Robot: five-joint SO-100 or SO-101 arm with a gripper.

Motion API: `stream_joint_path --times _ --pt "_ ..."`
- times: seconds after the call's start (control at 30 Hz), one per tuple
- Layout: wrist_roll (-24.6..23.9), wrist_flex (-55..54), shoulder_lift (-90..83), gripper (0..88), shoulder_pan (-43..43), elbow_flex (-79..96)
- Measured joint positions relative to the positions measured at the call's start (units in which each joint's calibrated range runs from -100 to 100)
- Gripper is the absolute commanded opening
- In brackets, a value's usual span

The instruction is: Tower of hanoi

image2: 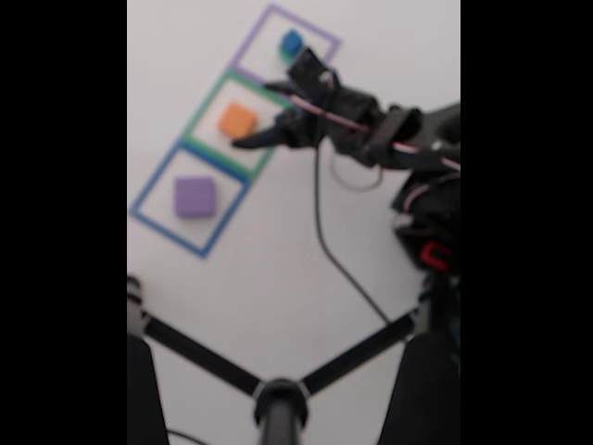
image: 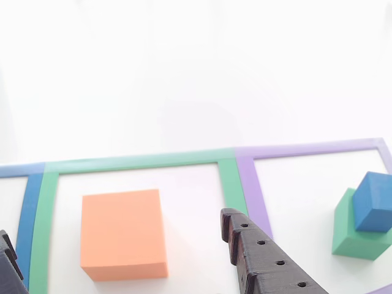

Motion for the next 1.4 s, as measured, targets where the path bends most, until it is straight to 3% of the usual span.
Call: stream_joint_path --times 0.3,0.97,1.4 --pt "0.0 -16.2 16.9 41.3 0.0 -0.9" --pt "0.0 -27.2 35.7 39.6 -3.3 -9.7" --pt "0.0 -27.7 38.3 25.3 -4.3 -12.3"
